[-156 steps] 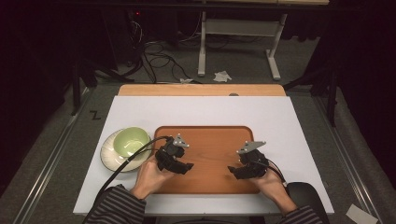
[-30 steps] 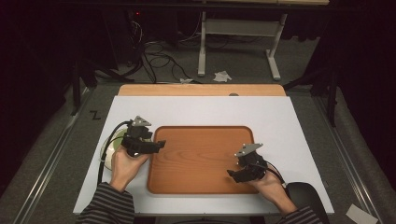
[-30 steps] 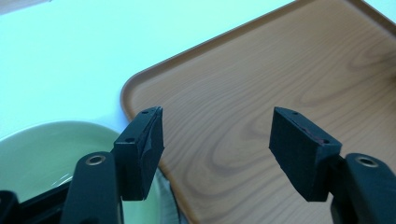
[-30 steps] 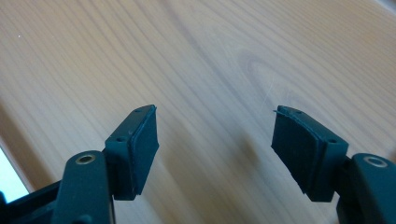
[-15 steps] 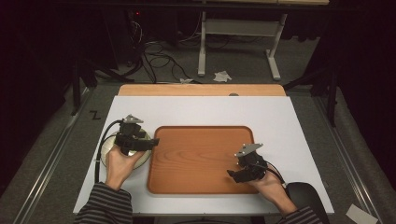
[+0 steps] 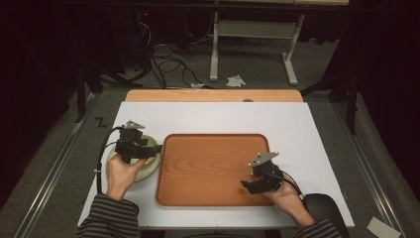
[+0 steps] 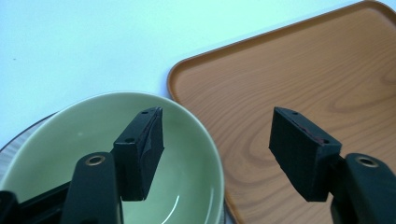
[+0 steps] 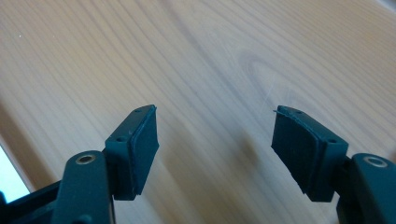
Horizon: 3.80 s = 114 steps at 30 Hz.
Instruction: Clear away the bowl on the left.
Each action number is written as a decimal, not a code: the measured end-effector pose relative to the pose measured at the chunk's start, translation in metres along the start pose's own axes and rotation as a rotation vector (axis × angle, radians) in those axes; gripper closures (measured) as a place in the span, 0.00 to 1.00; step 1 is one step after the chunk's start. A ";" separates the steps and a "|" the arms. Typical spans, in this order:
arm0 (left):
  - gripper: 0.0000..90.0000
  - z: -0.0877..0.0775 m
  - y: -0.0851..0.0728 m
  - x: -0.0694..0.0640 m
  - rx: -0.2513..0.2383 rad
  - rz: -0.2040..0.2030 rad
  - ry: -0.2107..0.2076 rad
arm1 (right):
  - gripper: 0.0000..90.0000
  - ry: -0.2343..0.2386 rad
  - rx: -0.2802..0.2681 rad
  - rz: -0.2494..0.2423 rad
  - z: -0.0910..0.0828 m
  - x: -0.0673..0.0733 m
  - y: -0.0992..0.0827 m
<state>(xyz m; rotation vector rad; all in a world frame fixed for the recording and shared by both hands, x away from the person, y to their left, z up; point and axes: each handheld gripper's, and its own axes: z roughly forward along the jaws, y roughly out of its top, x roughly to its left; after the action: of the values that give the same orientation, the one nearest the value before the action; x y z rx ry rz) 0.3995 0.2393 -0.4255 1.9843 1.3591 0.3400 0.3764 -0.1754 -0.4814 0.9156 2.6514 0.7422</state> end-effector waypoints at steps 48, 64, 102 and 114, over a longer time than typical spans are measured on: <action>0.38 -0.013 -0.024 0.072 0.040 -0.222 0.183 | 0.37 0.004 0.002 -0.004 0.001 0.000 0.000; 0.44 0.006 -0.029 0.080 0.177 -0.235 0.181 | 0.37 0.001 0.013 -0.005 0.002 0.001 0.000; 0.79 0.020 -0.037 0.089 0.223 -0.301 0.087 | 0.37 0.004 0.024 -0.010 0.004 0.002 0.000; 0.92 0.020 -0.039 0.092 0.241 -0.313 0.059 | 0.37 0.006 0.025 -0.011 0.004 0.002 0.000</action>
<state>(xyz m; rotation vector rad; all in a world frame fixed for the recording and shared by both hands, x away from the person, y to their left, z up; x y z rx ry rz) 0.4220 0.3217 -0.4814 1.9187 1.7897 0.0928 0.3761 -0.1725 -0.4847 0.9064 2.6747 0.7116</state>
